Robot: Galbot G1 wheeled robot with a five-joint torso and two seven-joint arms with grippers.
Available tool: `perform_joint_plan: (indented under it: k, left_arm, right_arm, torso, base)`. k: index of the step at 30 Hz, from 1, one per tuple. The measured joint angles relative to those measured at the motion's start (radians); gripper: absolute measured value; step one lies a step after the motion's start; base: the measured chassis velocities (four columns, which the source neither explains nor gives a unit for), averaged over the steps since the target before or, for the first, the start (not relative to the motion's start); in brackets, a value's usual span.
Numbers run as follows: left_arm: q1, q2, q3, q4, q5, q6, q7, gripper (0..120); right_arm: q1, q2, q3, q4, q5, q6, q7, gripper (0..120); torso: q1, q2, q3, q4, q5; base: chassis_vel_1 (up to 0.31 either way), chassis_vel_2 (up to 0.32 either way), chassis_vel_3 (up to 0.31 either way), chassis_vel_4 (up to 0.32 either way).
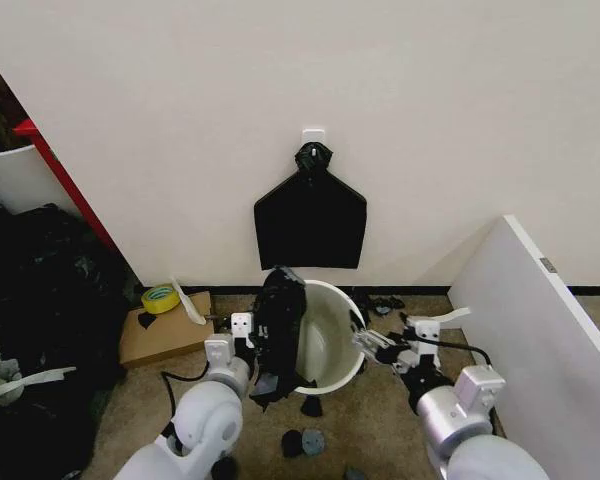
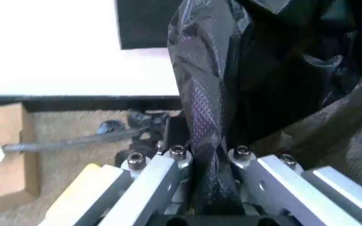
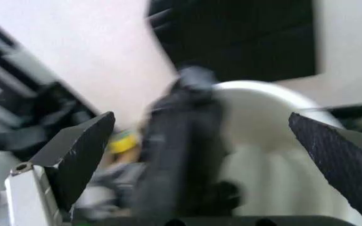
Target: Place the garbage bag over the trash bin.
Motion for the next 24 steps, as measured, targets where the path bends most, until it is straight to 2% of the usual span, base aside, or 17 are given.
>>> perform_joint_plan:
  k: [2, 6, 11, 19, 20, 21, 24]
  left_arm:
    - [0.006, -0.013, 0.02, 0.002, 0.049, -0.015, 0.002, 3]
    - [0.025, -0.042, 0.035, 0.002, 0.125, -0.025, 0.002, 3]
    - [0.033, -0.056, 0.035, 0.002, 0.156, -0.027, -0.003, 3]
    - [0.049, -0.043, 0.02, -0.015, 0.159, -0.041, -0.007, 3]
    - [0.05, -0.043, 0.016, -0.015, 0.151, -0.041, -0.007, 3]
    - [0.054, -0.046, 0.011, -0.016, 0.147, -0.041, -0.005, 3]
    - [0.058, -0.047, 0.01, -0.017, 0.154, -0.041, -0.004, 3]
  right_arm:
    - [0.036, 0.004, -0.018, 0.001, 0.044, -0.015, 0.01, 100]
    - [0.091, 0.023, -0.067, -0.018, 0.043, -0.046, 0.032, 100]
    - [0.125, 0.041, -0.107, -0.055, -0.009, -0.078, 0.059, 100]
    - [0.137, 0.073, -0.17, -0.105, -0.106, -0.098, 0.074, 98]
    - [0.137, 0.077, -0.179, -0.108, -0.117, -0.099, 0.075, 95]
    - [0.132, 0.084, -0.205, -0.116, -0.151, -0.102, 0.075, 82]
    - [0.126, 0.095, -0.227, -0.124, -0.182, -0.102, 0.074, 72]
  torso:
    - [0.0, 0.0, 0.0, 0.0, 0.0002]
    - [0.0, 0.0, 0.0, 0.0, 0.0001]
    - [0.0, 0.0, 0.0, 0.0, 0.0]
    - [0.0, 0.0, 0.0, 0.0, 0.0]
    - [0.0, 0.0, 0.0, 0.0, 0.0001]
    - [0.0, 0.0, 0.0, 0.0, 0.0]
    - [0.0, 0.0, 0.0, -0.0001, 0.0]
  base:
    - [0.0, 0.0, 0.0, 0.0]
    - [0.0, 0.0, 0.0, 0.0]
    - [0.0, 0.0, 0.0, 0.0]
    - [0.0, 0.0, 0.0, 0.0]
    - [0.0, 0.0, 0.0, 0.0]
    - [0.0, 0.0, 0.0, 0.0]
    - [0.0, 0.0, 0.0, 0.0]
